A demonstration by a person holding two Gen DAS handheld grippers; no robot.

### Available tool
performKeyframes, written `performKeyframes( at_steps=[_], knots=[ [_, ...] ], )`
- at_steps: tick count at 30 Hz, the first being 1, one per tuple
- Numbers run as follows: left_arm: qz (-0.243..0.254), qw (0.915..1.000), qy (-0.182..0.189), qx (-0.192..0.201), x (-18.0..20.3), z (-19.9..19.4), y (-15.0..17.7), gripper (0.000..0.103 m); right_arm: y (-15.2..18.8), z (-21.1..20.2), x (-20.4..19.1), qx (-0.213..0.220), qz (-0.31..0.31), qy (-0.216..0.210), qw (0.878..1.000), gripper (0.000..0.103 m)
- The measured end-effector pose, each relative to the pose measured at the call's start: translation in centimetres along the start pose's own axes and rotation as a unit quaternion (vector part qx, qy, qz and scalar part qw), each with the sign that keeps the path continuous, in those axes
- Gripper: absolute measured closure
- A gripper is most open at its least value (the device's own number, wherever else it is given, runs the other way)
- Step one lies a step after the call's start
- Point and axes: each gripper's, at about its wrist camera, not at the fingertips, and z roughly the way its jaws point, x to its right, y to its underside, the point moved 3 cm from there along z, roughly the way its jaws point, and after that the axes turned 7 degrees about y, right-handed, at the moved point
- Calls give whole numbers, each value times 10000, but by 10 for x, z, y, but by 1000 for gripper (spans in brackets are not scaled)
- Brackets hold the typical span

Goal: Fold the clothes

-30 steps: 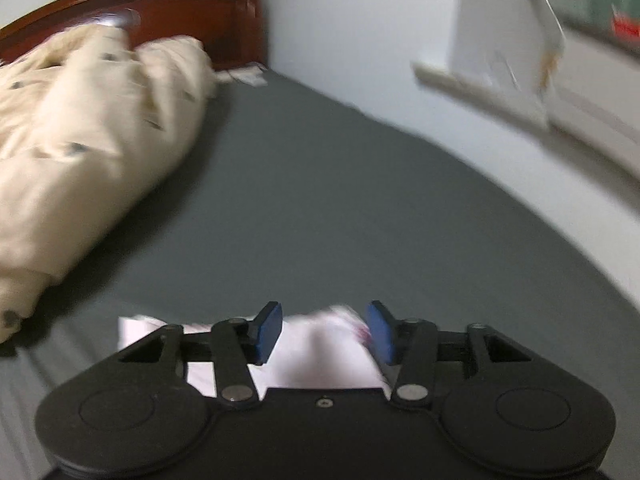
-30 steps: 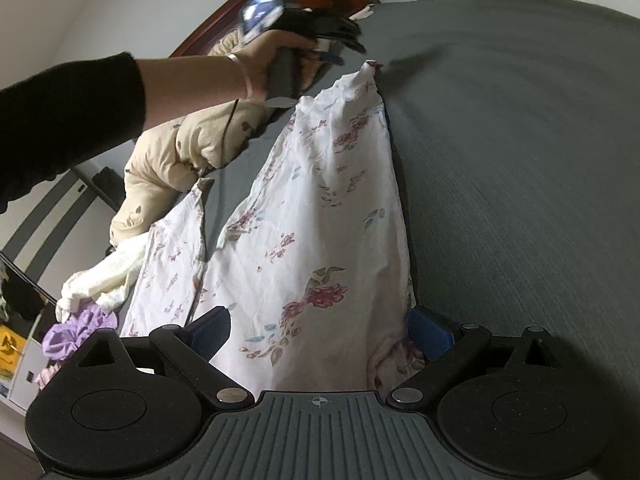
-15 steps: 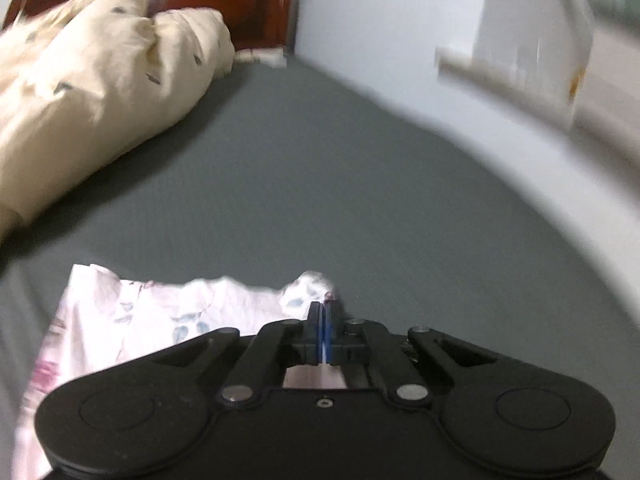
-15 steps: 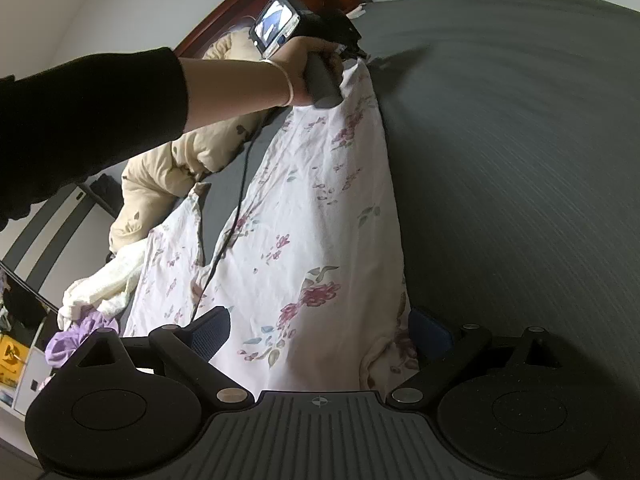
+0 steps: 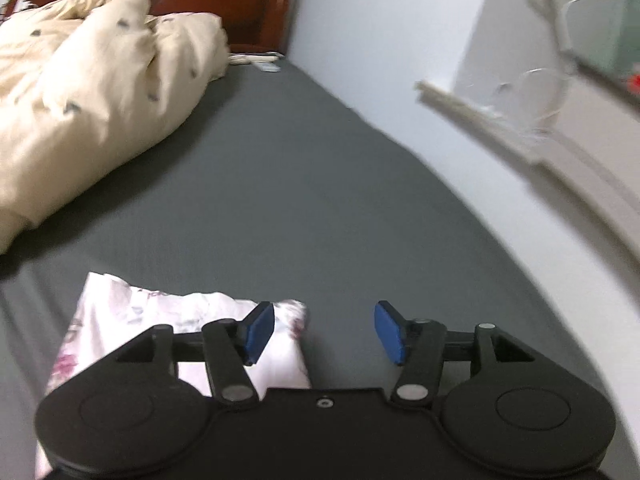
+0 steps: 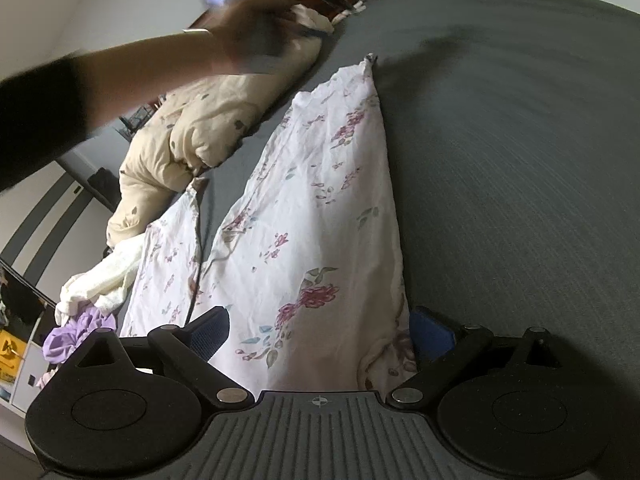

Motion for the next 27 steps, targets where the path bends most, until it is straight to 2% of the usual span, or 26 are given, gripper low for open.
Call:
performKeyframes(
  at_steps=[1, 2, 5, 7, 10, 15, 18, 21, 24, 27],
  knots=[
    [81, 9998, 167, -24, 7, -22, 0, 46, -1, 0, 0, -11, -6, 47, 10000, 6],
    [218, 9992, 326, -9, 9, -46, 1, 41, -2, 0, 0, -40, -29, 133, 9999, 6],
    [721, 9963, 459, 45, 8, -134, 20, 18, -2, 0, -3, -73, -136, 339, 9993, 6],
    [983, 9944, 388, 15, -1, -194, 40, 18, 1, 0, -8, -48, -218, 480, 9986, 6],
    [931, 9956, -14, -58, -34, -279, 78, 18, 6, -5, -16, 73, -382, 777, 9962, 6],
    [209, 9962, -842, 114, -106, -406, 135, 18, 20, -33, -46, 709, -1104, 930, 9870, 6],
    [-222, 9881, -1486, 318, -147, -476, 157, 18, 28, -45, -70, 1024, -1436, 859, 9806, 6],
    [-510, 9777, -1975, 492, -173, -537, 171, 18, 39, -51, -107, 1253, -1625, 507, 9774, 6],
    [-509, 9667, -2428, 632, -189, -592, 173, 18, 62, -57, -149, 1212, -1939, -104, 9734, 6],
    [-438, 9553, -2839, 696, -194, -642, 171, 18, 93, -63, -188, 1187, -2204, -382, 9674, 6]
  ],
)
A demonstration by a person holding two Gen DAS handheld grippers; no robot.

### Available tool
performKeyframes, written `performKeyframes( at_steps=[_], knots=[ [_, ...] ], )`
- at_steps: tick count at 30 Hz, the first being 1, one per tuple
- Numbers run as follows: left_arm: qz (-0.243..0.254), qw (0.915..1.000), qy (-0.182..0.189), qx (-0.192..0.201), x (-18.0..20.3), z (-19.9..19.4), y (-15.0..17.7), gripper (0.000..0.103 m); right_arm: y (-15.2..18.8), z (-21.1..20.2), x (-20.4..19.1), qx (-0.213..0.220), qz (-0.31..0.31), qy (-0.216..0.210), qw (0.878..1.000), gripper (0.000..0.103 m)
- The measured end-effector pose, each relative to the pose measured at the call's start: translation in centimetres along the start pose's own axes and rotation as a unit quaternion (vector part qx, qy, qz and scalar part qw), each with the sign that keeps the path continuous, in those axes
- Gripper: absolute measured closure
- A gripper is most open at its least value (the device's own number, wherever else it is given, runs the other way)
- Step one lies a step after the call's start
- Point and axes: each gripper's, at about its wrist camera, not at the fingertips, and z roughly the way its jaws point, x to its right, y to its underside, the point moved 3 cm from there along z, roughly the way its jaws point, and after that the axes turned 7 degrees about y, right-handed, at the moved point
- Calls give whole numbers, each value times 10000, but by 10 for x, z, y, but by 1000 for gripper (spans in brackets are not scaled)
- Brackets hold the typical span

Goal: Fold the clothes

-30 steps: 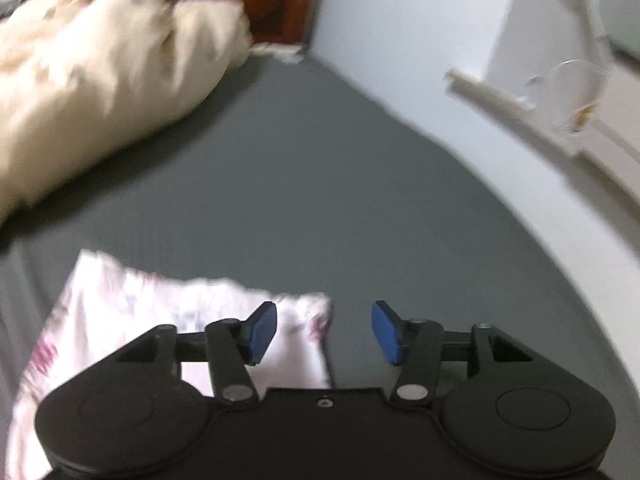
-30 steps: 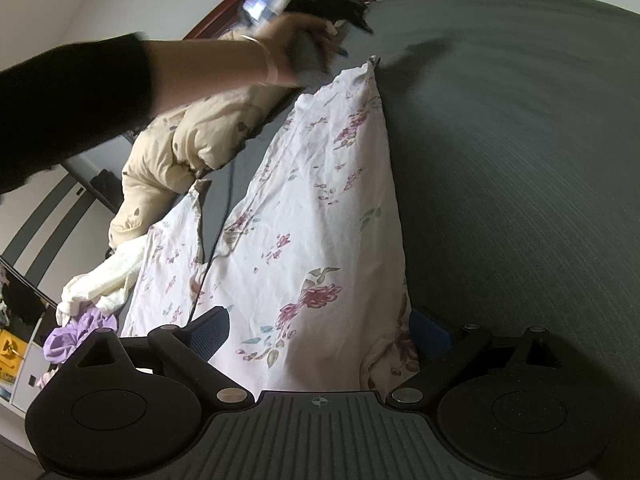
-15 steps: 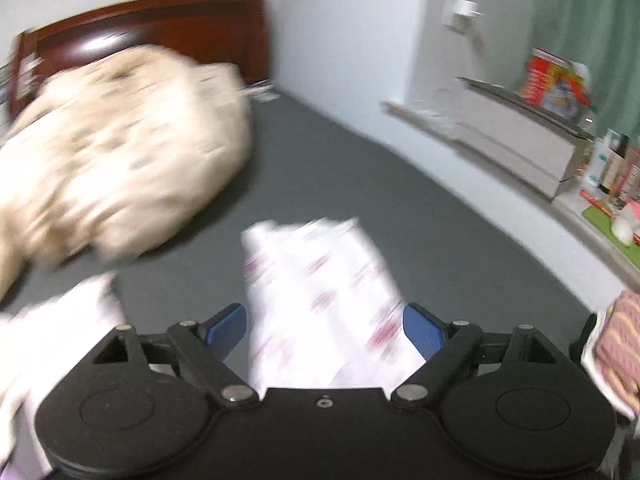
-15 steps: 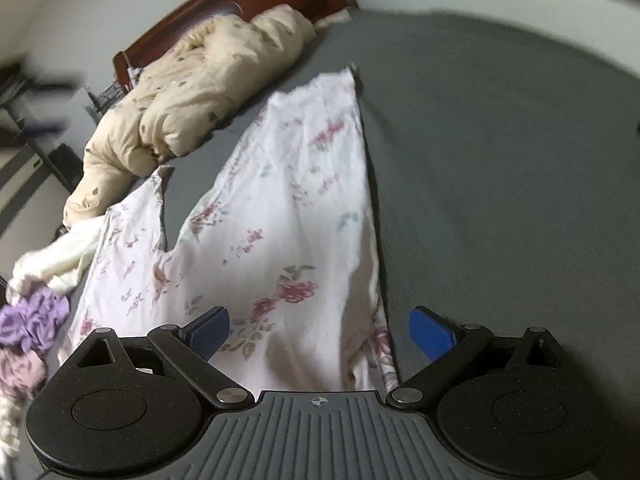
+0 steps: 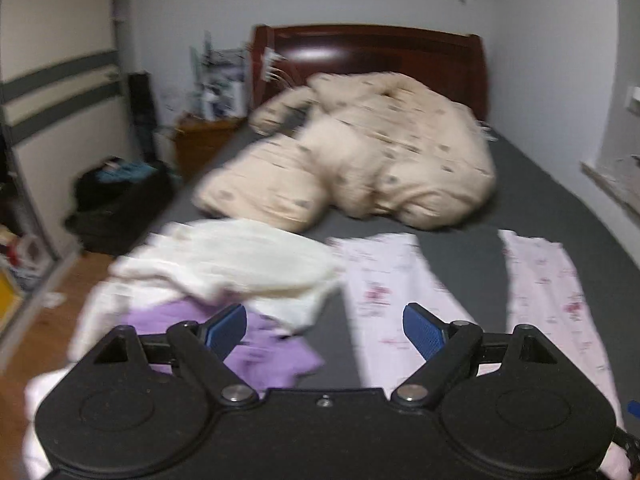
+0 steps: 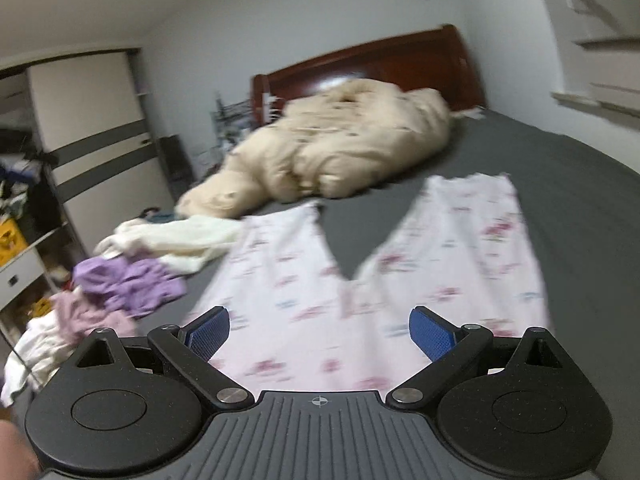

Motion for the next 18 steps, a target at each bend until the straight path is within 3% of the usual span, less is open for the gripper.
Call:
performKeyframes(
  at_steps=[4, 8, 15, 18],
  knots=[
    [-91, 9996, -271, 5, -30, -27, -3, 17, 20, 2, -52, -338, -241, -671, 9969, 6],
    [-221, 9994, -243, -149, -34, -5, 7, 17, 49, 8, -89, -674, -852, -925, 9898, 6],
    [-490, 9980, 148, -378, -12, 96, 28, 18, 94, 19, -118, -983, -1704, -1335, 9713, 6],
    [-604, 9973, 247, -346, 3, 150, 26, 18, 105, 26, -125, -942, -2050, -1198, 9668, 6]
  ],
)
